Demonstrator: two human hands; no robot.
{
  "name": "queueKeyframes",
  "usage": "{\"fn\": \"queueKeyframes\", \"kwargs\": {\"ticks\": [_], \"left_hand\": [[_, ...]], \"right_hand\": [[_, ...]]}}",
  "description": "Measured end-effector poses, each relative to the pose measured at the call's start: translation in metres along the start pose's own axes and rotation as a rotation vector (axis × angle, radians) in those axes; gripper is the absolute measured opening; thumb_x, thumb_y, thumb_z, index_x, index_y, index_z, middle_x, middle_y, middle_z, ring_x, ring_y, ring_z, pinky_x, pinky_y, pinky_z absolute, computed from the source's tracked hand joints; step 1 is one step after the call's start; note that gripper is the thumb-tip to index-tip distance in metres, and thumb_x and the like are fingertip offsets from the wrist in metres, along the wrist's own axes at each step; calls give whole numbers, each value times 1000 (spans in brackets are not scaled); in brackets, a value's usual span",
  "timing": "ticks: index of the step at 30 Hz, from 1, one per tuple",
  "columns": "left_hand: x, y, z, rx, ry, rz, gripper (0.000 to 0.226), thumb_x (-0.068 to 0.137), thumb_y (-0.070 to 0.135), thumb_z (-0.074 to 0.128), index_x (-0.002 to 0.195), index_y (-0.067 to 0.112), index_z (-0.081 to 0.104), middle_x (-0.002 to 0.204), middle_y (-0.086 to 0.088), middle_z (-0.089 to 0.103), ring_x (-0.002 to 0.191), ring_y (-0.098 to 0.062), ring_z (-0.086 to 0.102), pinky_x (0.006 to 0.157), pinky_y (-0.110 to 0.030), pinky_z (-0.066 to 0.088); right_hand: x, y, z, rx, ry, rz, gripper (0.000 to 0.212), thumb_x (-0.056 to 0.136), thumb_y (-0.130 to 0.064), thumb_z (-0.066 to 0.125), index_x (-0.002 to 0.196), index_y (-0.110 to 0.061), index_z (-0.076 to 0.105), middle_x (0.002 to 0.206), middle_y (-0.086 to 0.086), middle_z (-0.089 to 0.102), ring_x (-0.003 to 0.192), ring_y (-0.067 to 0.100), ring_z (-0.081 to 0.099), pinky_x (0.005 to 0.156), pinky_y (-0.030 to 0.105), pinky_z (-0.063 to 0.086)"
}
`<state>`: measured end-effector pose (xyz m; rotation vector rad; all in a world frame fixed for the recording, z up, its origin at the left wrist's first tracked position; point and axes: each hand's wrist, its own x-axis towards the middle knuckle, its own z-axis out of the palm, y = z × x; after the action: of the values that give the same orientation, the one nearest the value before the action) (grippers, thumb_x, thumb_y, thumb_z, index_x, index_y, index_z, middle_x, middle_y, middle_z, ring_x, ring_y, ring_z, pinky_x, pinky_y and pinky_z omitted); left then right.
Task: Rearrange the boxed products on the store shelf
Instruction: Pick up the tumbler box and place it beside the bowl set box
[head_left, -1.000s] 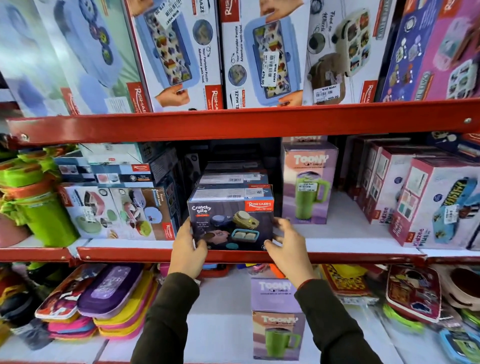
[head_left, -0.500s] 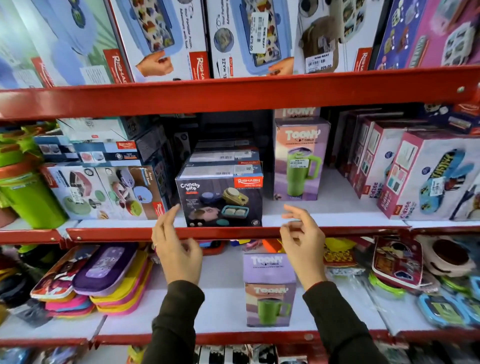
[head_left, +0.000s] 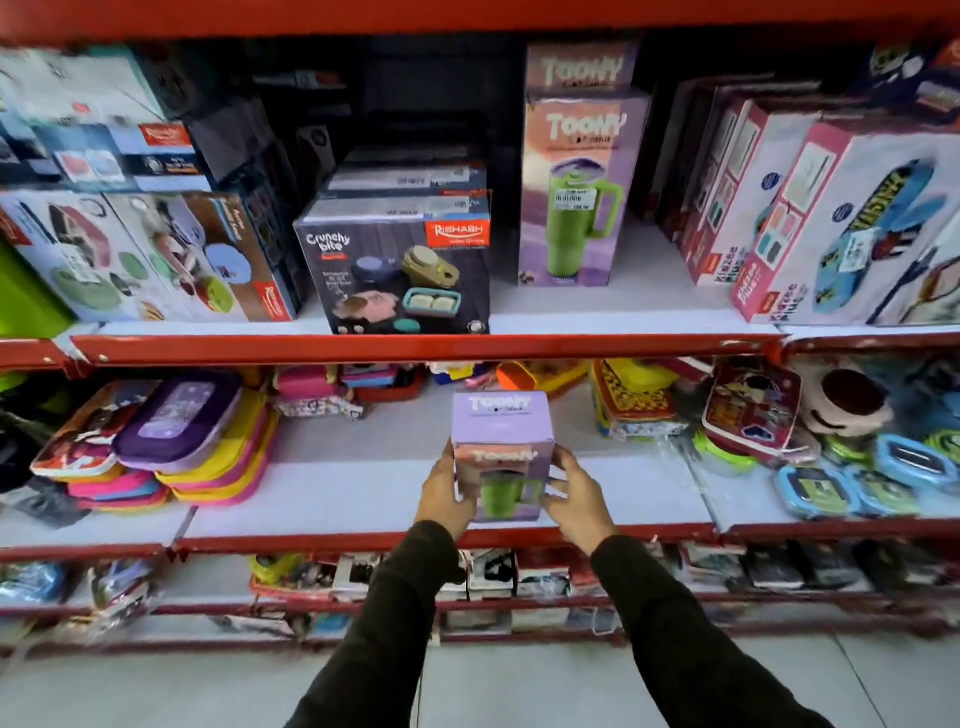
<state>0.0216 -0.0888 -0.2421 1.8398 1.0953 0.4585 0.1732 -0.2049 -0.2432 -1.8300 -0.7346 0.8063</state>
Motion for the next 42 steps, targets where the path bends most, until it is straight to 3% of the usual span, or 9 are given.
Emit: {"fn": "queueKeyframes", "kwargs": {"ticks": [2,6,9,12,18,23,29,37,42], "left_hand": [[-1,-1,-2,-14,37,16,62,97,0,54,155,8,35,137,-22,62,123,-37,62,106,-38,50],[-12,-4,-14,-53,59,109,59,97,5,62,152,13,43,143,-9,56,103,-3,63,89,-21,52],[-22,-3,-27,-120,65,196,62,92,10,70,147,29,49,133,7,56,99,20,59,79,-7,52],[-36,13,-40,-198,97,273,59,90,17,75,137,45,54,121,11,61,106,8,63,78,-15,60],[-50,63,-52,-281,196,401,48,88,33,76,133,29,62,131,-1,63,117,0,63,69,-6,54],[-53,104,-66,-389,245,525,56,85,41,78,137,22,65,136,0,65,122,-18,66,77,-7,54],[-53,128,-78,-313,307,613,60,82,54,72,131,19,69,130,7,69,121,-10,66,105,-31,53],[-55,139,-75,-304,298,645,61,82,58,72,131,23,69,127,21,67,120,3,63,102,-19,51],[-49,173,-77,-315,307,708,61,84,61,70,135,28,65,131,12,68,124,-8,65,105,-33,53]], "right_hand": [[-3,1,0,27,67,-24,58,91,13,64,143,-10,54,131,6,63,121,35,66,72,8,53],[-17,0,-14,52,142,-103,55,84,5,75,133,-18,66,127,4,73,105,29,75,88,27,58],[-33,-8,-30,86,146,-174,57,80,-4,82,113,-49,71,112,-22,77,94,10,78,80,24,60],[-51,-28,-46,168,138,-258,56,76,-20,86,106,-64,69,111,-25,77,94,6,77,79,21,61],[-62,-76,-69,274,224,-454,43,66,-43,85,105,-59,74,123,-12,71,113,5,71,84,19,60],[-77,-116,-85,289,259,-589,43,75,-34,81,110,-58,73,115,-22,78,100,0,76,78,15,60],[-81,-132,-100,248,300,-669,50,83,-7,82,112,-46,70,102,-32,77,93,-5,76,73,14,60],[-83,-135,-109,219,320,-674,49,85,-4,80,112,-44,68,97,-35,77,93,-7,75,74,16,61],[-79,-157,-125,223,400,-715,44,84,-11,78,115,-40,70,99,-21,79,89,-2,75,79,14,59]]}}
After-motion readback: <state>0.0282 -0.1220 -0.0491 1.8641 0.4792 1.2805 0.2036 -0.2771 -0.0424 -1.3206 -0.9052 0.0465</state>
